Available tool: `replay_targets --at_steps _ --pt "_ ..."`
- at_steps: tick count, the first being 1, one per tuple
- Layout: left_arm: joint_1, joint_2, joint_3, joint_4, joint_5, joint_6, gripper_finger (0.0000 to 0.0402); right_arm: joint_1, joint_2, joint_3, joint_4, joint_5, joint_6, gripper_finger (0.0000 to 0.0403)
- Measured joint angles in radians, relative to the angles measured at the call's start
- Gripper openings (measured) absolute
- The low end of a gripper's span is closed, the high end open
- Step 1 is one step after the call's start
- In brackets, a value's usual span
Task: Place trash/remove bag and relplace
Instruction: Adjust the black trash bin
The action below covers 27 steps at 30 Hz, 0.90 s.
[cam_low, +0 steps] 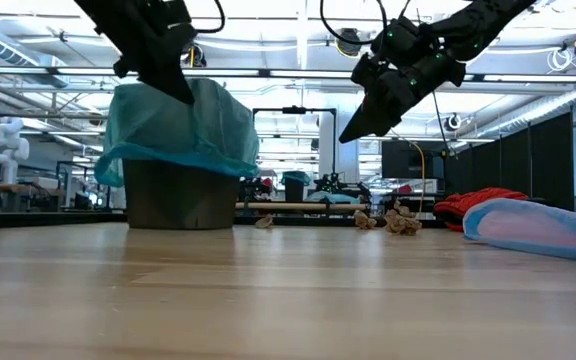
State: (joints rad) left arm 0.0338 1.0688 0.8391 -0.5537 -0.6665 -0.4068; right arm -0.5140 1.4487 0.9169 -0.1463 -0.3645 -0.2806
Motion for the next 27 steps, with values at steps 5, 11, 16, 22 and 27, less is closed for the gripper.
replay_targets --at_steps 5,11,16,22,27 --pt "0.113 0.02 0.0 0.046 0.012 0.1 0.0 0.0 0.0 0.0 0.002 0.0 0.0 0.0" --pt "0.197 0.05 0.0 0.208 0.117 0.239 0.0 -0.001 0.0 0.0 0.004 0.0 0.0 0.0" --pt "0.144 0.026 0.055 0.251 0.14 0.266 0.0 0.0 0.0 0.0 0.001 0.0 -0.002 0.0" --pt "0.106 0.02 0.192 -0.125 -0.197 0.055 0.0 0.0 0.0 0.0 -0.003 0.0 -0.011 0.0" --pt "0.149 0.02 0.27 -0.416 -0.31 -0.215 0.0 0.0 0.0 0.0 -0.011 0.0 -0.015 0.0"
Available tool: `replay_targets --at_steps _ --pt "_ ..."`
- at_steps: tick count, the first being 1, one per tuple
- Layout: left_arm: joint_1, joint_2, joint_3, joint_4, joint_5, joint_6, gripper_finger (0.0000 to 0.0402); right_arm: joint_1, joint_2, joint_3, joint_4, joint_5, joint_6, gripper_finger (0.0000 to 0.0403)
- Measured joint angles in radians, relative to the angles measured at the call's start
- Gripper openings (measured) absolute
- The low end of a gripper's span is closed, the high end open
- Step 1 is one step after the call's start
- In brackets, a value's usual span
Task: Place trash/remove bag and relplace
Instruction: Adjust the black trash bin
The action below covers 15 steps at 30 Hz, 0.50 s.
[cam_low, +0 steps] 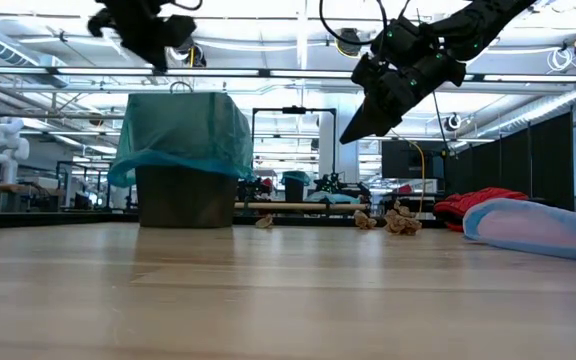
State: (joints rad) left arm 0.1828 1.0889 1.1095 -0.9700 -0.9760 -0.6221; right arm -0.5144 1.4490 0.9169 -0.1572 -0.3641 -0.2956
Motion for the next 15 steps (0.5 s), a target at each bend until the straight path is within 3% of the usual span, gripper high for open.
replay_targets --at_steps 5,8,15 --pt "0.101 0.0 -0.002 -0.137 0.037 -0.128 0.0 0.0 0.0 0.0 -0.001 0.0 0.0 0.0" --pt "0.167 0.003 -0.021 -0.157 0.089 -0.149 0.0 0.0 0.0 0.0 -0.001 0.0 0.0 0.0" --pt "0.278 0.004 -0.03 -0.17 0.104 -0.132 0.0 0.0 0.0 0.0 0.0 0.0 -0.001 0.0"
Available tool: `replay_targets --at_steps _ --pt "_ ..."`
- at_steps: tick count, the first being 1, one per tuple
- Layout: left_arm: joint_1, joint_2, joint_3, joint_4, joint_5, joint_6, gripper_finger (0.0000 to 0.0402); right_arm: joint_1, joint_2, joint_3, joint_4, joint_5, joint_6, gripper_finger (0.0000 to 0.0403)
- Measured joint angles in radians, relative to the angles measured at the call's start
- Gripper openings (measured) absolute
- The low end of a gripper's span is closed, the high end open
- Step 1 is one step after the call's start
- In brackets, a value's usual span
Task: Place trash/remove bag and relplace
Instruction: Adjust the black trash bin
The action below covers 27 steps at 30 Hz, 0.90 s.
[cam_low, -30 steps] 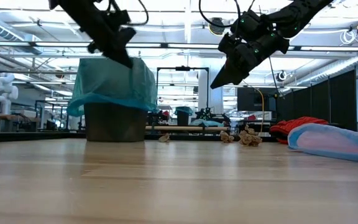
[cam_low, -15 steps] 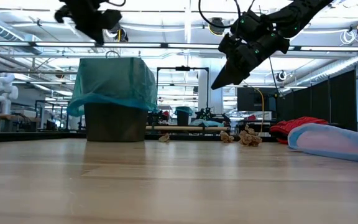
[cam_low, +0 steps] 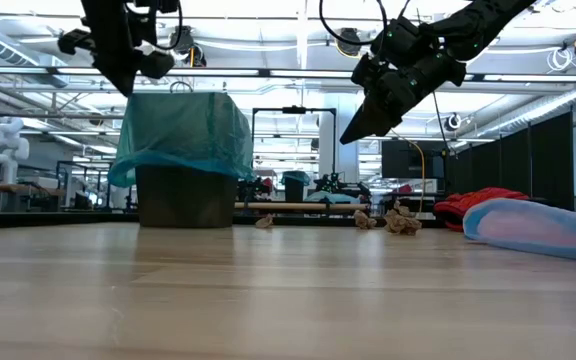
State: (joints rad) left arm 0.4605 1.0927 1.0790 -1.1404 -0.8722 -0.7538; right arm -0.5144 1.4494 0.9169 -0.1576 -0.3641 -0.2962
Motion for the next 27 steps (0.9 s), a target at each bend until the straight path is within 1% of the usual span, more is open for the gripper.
replay_targets --at_steps 4,11,17,21,27 --pt "0.045 0.0 0.0 0.001 0.011 0.013 0.0 0.0 0.0 0.0 0.0 0.0 -0.003 0.0" --pt "0.099 0.0 0.0 0.036 0.067 0.08 0.0 0.0 0.0 0.0 0.0 0.0 -0.012 0.0" --pt "0.125 -0.001 -0.052 0.271 0.157 0.216 0.0 0.0 0.0 0.0 0.0 0.0 -0.012 0.0" --pt "0.156 -0.003 -0.081 0.345 0.221 0.263 0.0 0.0 0.0 0.0 -0.004 -0.001 -0.012 0.0" --pt "0.161 0.01 -0.085 0.47 0.325 0.338 0.0 0.0 0.0 0.0 -0.004 -0.003 -0.012 0.0"
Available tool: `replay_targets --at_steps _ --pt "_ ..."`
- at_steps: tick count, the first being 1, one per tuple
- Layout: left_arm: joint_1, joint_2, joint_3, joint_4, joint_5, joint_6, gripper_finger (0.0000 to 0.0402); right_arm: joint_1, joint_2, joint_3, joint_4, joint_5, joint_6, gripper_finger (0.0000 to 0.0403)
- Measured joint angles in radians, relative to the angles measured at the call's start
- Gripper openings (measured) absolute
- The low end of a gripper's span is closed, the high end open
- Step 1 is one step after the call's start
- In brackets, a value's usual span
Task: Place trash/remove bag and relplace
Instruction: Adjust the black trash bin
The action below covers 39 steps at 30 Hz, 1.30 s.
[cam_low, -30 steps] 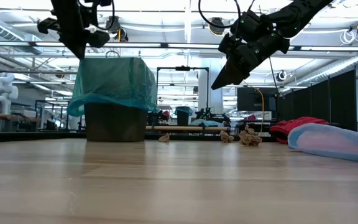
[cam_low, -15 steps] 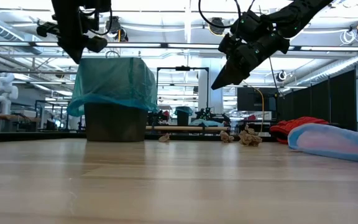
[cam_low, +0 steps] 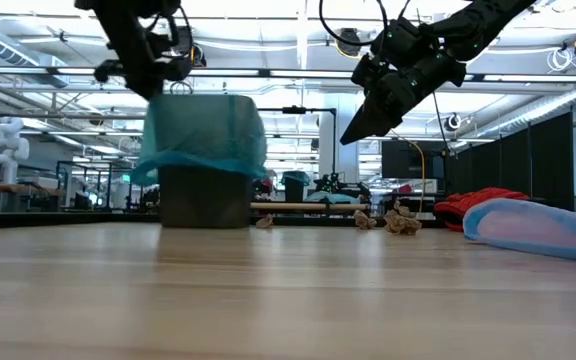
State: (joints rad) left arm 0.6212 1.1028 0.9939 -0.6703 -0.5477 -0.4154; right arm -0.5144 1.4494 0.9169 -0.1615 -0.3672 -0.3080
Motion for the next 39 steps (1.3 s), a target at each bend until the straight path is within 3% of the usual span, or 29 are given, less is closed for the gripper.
replay_targets --at_steps 4,10,13,27,33,37,39 --pt "-0.001 0.018 -0.004 0.016 0.041 0.039 0.0 0.0 0.0 0.0 0.0 -0.001 0.0 0.0" --pt "0.002 0.019 -0.003 0.003 -0.067 0.008 0.0 0.0 0.0 0.0 -0.004 -0.001 0.001 0.0" --pt "0.025 0.036 -0.003 -0.003 -0.073 0.003 0.0 0.0 0.0 0.0 -0.002 -0.001 0.001 0.0" --pt "0.074 0.222 0.001 0.28 0.238 0.137 0.0 -0.004 0.0 0.0 -0.004 0.006 -0.004 0.0" --pt "0.046 0.234 0.0 0.314 0.24 0.165 0.0 -0.047 -0.005 0.0 -0.121 0.048 -0.078 0.0" --pt "0.021 0.227 0.008 0.335 0.236 0.191 0.0 -0.117 0.011 -0.021 -0.041 -0.074 -0.042 0.0" --pt "0.012 0.225 0.009 0.35 0.243 0.216 0.0 -0.144 0.041 -0.039 0.003 -0.086 0.003 0.0"
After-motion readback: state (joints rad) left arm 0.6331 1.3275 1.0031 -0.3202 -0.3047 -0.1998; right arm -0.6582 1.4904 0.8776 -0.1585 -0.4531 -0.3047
